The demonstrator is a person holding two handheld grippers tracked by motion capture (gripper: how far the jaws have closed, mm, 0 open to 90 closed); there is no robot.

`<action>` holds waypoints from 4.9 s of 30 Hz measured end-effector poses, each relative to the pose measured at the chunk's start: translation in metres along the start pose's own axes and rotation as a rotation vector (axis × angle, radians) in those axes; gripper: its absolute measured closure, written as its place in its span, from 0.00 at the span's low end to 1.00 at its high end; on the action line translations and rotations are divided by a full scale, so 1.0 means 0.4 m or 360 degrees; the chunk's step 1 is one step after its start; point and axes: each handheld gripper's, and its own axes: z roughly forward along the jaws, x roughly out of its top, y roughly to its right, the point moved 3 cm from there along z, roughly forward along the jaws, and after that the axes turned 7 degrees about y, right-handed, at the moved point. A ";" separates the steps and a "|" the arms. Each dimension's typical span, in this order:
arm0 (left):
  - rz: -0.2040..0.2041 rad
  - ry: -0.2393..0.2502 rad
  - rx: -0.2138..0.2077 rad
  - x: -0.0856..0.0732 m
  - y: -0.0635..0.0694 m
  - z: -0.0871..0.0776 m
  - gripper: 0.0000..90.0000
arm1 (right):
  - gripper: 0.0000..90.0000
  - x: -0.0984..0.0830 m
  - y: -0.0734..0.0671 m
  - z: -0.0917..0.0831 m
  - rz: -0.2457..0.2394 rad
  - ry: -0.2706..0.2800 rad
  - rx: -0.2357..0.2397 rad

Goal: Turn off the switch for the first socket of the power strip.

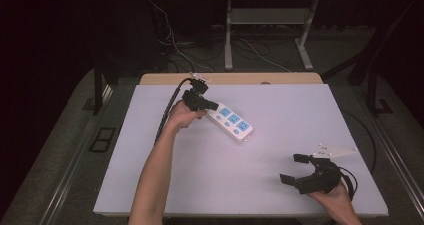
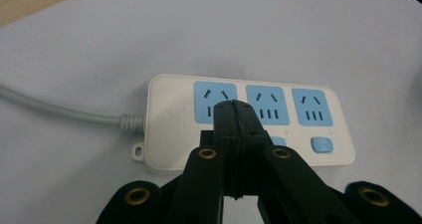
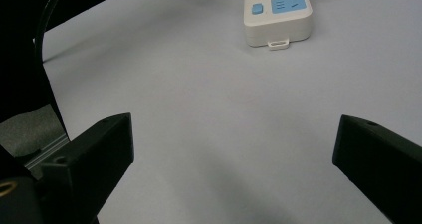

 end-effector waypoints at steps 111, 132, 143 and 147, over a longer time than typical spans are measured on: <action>0.0048 0.0193 0.0071 -0.035 0.046 -0.134 0.76 | 0.03 0.001 0.002 -0.008 -0.0011 0.0019 -0.0020; -0.0038 0.0357 0.0074 -0.123 0.068 -0.266 0.00 | 0.03 0.001 0.000 -0.005 -0.0008 0.0015 -0.0020; -0.0048 0.0473 0.0100 -0.179 0.093 -0.313 0.00 | 0.03 0.001 -0.004 -0.002 -0.0007 0.0013 -0.0024; -0.0042 0.0515 0.0108 -0.209 0.107 -0.324 0.00 | 0.03 0.001 -0.004 -0.001 -0.0011 0.0012 -0.0022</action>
